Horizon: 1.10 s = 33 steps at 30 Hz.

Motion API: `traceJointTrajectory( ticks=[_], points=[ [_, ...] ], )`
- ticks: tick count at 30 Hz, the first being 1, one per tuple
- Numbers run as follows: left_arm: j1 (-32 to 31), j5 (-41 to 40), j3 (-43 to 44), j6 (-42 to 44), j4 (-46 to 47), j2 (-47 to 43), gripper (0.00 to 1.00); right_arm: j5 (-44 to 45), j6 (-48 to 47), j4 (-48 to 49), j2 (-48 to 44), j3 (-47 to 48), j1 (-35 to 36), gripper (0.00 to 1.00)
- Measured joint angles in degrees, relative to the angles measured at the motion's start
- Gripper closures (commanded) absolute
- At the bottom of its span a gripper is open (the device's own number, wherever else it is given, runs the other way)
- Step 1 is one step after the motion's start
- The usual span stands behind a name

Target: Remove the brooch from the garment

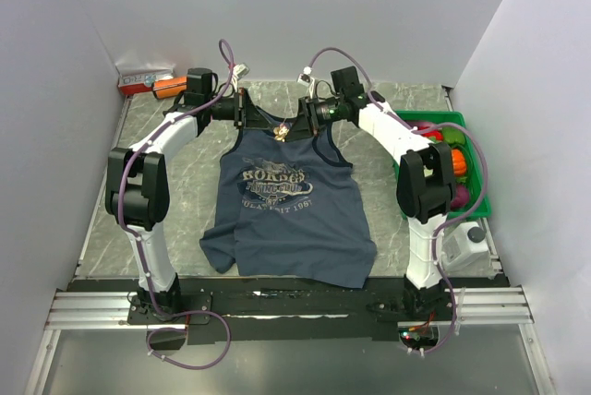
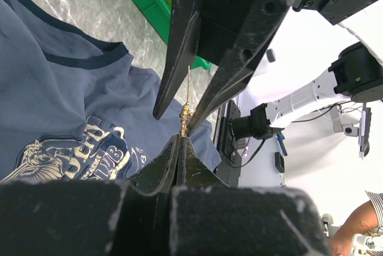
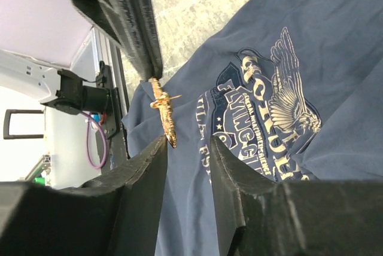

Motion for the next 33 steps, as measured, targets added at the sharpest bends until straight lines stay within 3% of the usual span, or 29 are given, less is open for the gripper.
traceJointTrajectory(
  ticks=[7, 16, 27, 30, 32, 33],
  points=[
    [0.0, 0.02, 0.0, -0.2, 0.66, 0.0, 0.99, -1.03, 0.46, 0.87, 0.26, 0.11, 0.0, 0.62],
    [0.0, -0.02, 0.0, -0.2, 0.79, 0.0, 0.99, -3.02, 1.16, 1.81, 0.5, 0.74, 0.0, 0.76],
    [-0.02, -0.02, 0.0, -0.22, 0.79, 0.0, 0.99, -5.09, 1.55, 3.52, 0.52, 0.74, 0.0, 0.83],
    [-0.02, -0.04, 0.0, -0.2, 0.85, 0.0, 0.99, -5.49, 1.75, 3.87, 0.5, 0.74, 0.0, 0.89],
    [-0.07, -0.07, 0.0, -0.2, 0.85, 0.0, 0.99, -5.77, 1.81, 3.91, 0.5, 0.74, 0.0, 0.99],
    [-0.07, -0.04, 0.0, -0.22, 0.85, 0.0, 0.99, -5.77, 1.81, 3.93, 0.52, 0.74, 0.0, 1.0]
  ],
)
